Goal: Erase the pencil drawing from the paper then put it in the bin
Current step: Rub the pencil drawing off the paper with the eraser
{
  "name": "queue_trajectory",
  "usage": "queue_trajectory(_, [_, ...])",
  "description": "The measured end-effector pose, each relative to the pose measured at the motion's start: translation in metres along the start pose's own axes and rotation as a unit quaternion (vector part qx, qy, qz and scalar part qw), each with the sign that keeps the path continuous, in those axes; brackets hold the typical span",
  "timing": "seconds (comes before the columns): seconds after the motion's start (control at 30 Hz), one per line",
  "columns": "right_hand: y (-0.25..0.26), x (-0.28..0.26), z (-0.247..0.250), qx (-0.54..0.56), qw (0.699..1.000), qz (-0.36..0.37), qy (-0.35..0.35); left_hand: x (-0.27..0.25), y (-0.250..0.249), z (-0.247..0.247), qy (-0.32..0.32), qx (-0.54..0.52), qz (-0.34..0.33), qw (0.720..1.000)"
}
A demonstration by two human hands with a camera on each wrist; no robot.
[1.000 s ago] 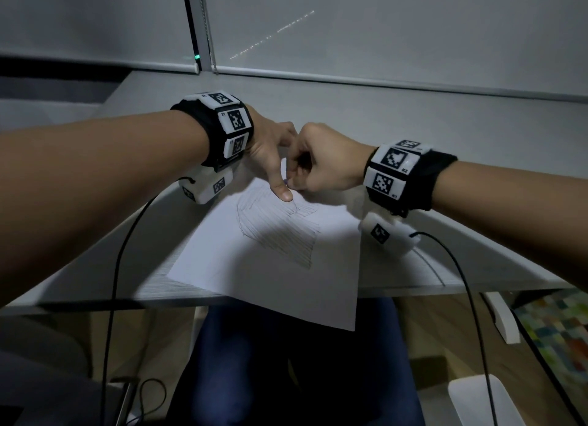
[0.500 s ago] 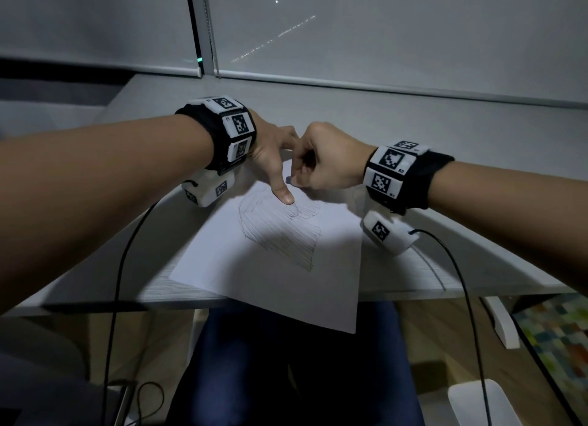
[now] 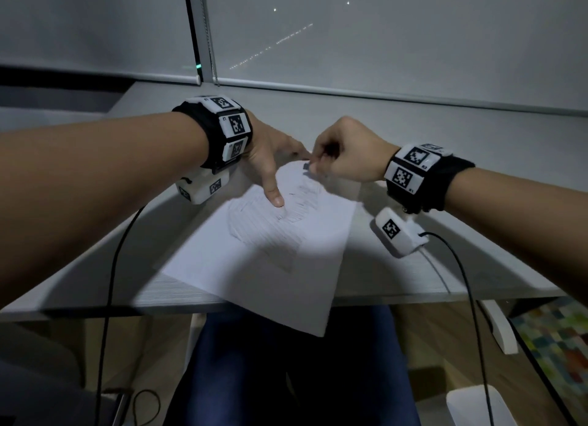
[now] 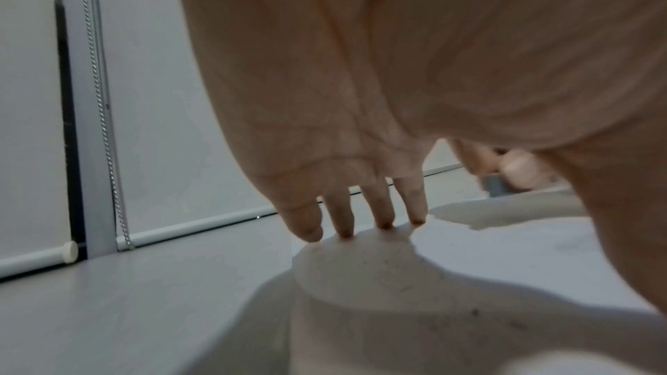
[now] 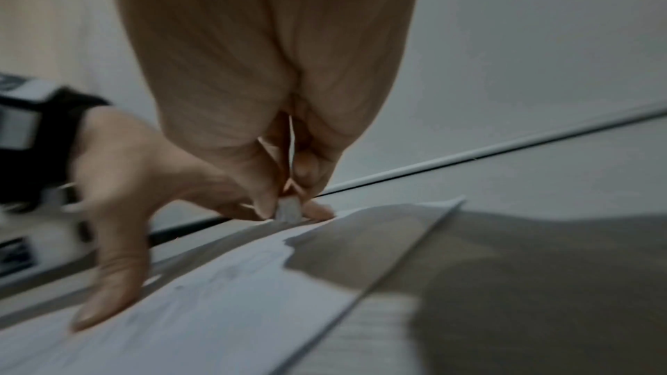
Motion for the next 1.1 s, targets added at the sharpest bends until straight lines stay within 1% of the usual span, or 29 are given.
queue_trajectory(0.03, [-0.012, 0.000, 0.004, 0.000, 1.000, -0.027, -0.017, -0.003, 0.000, 0.001, 0.006, -0.009, -0.003, 1.000])
queue_trajectory(0.1, [-0.025, -0.003, -0.001, -0.018, 0.998, -0.058, 0.002, -0.012, -0.001, 0.007, 0.002, 0.004, 0.005, 1.000])
queue_trajectory(0.2, [-0.024, -0.008, -0.008, -0.047, 0.996, -0.069, 0.027, -0.018, -0.002, 0.011, -0.013, 0.022, 0.014, 1.000])
queue_trajectory(0.3, [-0.016, -0.003, -0.004, -0.064, 0.996, -0.057, 0.018, -0.018, -0.003, -0.002, -0.018, 0.037, 0.028, 0.999])
queue_trajectory(0.4, [0.004, 0.005, -0.006, -0.027, 0.999, -0.023, 0.011, -0.019, -0.008, -0.011, -0.048, 0.059, 0.006, 0.997])
queue_trajectory(0.47, [0.017, 0.008, -0.017, -0.001, 0.999, 0.001, 0.040, -0.019, -0.011, -0.013, -0.055, 0.046, -0.006, 0.997])
queue_trajectory(0.53, [0.022, 0.008, -0.026, 0.003, 0.998, 0.010, 0.069, -0.020, -0.011, -0.012, -0.058, 0.051, -0.005, 0.997])
queue_trajectory(0.6, [0.019, 0.009, -0.029, 0.001, 0.997, 0.006, 0.074, -0.018, -0.008, -0.013, -0.052, 0.066, 0.004, 0.996])
queue_trajectory(0.77, [0.007, 0.016, -0.018, -0.056, 0.998, -0.023, 0.011, -0.013, -0.007, -0.015, -0.018, 0.090, 0.025, 0.995])
queue_trajectory(0.83, [0.013, 0.013, -0.020, -0.069, 0.997, -0.010, 0.018, -0.013, -0.012, -0.014, -0.013, 0.105, 0.021, 0.994])
queue_trajectory(0.97, [0.033, 0.000, -0.034, -0.046, 0.995, 0.037, 0.077, -0.013, -0.013, -0.014, -0.008, 0.112, 0.027, 0.993])
queue_trajectory(1.03, [0.029, 0.002, -0.030, -0.038, 0.997, 0.024, 0.068, -0.012, -0.013, -0.015, -0.004, 0.111, 0.026, 0.993])
queue_trajectory(1.1, [0.018, 0.008, -0.023, -0.049, 0.998, 0.002, 0.040, -0.012, -0.015, -0.016, 0.003, 0.117, 0.019, 0.993])
Point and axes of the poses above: each hand's wrist, its own x-axis towards the middle knuckle, its own z-axis out of the back of the hand, y = z × x, the point moved 9 cm from there along x, towards the middle knuckle, and after that the axes turned 3 degrees about -y, right-handed, at the moved point
